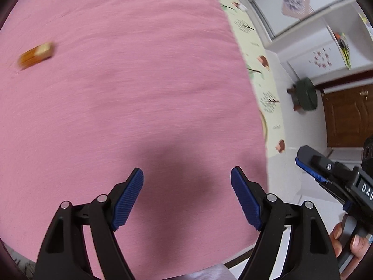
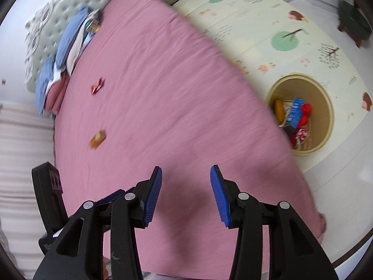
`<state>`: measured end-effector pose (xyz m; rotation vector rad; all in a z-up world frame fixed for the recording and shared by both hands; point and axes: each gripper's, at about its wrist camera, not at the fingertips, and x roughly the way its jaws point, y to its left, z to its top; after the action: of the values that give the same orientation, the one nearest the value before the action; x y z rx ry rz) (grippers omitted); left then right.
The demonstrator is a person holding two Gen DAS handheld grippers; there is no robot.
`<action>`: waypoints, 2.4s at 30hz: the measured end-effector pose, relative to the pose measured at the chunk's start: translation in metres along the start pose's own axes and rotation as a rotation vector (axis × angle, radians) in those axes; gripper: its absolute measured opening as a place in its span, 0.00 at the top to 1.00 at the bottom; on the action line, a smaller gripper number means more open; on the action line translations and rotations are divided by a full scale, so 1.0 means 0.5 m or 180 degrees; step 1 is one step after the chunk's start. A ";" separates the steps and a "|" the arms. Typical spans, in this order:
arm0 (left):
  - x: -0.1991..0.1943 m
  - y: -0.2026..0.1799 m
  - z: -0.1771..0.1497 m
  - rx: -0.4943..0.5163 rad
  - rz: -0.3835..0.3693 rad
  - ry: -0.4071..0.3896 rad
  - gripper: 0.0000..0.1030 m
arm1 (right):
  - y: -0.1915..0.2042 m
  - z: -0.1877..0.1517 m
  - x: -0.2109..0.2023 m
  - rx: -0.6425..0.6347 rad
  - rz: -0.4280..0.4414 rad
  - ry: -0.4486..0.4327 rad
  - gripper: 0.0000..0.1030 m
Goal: Collect trash
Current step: 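Move both tools back toward the perfume bottle and wrapper on the bed, then grasp the amber perfume bottle with the left tool while the right tool grasps the red candy wrapper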
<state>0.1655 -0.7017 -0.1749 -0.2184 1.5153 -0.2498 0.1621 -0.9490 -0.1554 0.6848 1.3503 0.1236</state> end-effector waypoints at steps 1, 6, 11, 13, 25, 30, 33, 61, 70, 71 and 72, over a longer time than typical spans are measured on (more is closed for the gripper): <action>-0.006 0.018 -0.006 -0.0035 -0.0004 -0.0017 0.25 | 0.019 -0.009 0.010 -0.0039 0.0008 0.0017 0.59; -0.052 0.132 -0.021 -0.0141 0.0010 -0.0095 0.25 | 0.118 -0.060 0.067 -0.0168 0.0022 0.0091 0.59; -0.089 0.233 -0.029 -0.0144 0.0054 -0.0147 0.25 | 0.199 -0.100 0.109 -0.0212 0.0056 0.0085 0.58; -0.101 0.266 -0.026 -0.0168 0.0079 -0.0176 0.25 | 0.224 -0.110 0.122 -0.0188 0.0111 0.0075 0.56; -0.127 0.402 0.045 -0.0779 0.0024 -0.0335 0.25 | 0.357 -0.058 0.197 -0.0531 0.0067 0.0255 0.56; -0.123 0.432 0.105 -0.1151 -0.0032 -0.0457 0.25 | 0.404 0.006 0.240 -0.0815 0.0031 0.0406 0.55; -0.112 0.452 0.147 -0.1365 -0.0017 -0.0497 0.25 | 0.428 0.046 0.267 -0.0954 0.0019 0.0477 0.55; 0.068 0.628 0.397 -0.2552 0.0379 -0.0611 0.49 | 0.542 0.328 0.530 -0.1393 0.0003 0.0802 0.53; 0.050 0.638 0.421 -0.2425 0.0280 -0.0861 0.62 | 0.605 0.413 0.611 -0.1505 0.0003 0.0701 0.53; 0.048 0.644 0.428 -0.2418 0.0241 -0.0875 0.63 | 0.613 0.421 0.615 -0.1518 0.0009 0.0684 0.52; 0.046 0.649 0.434 -0.2412 0.0226 -0.0889 0.63 | 0.625 0.434 0.623 -0.1543 0.0012 0.0662 0.52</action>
<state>0.3919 -0.4015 -0.2825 -0.7646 1.2759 0.4129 0.5317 -0.6377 -0.2462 0.2689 1.4446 0.5188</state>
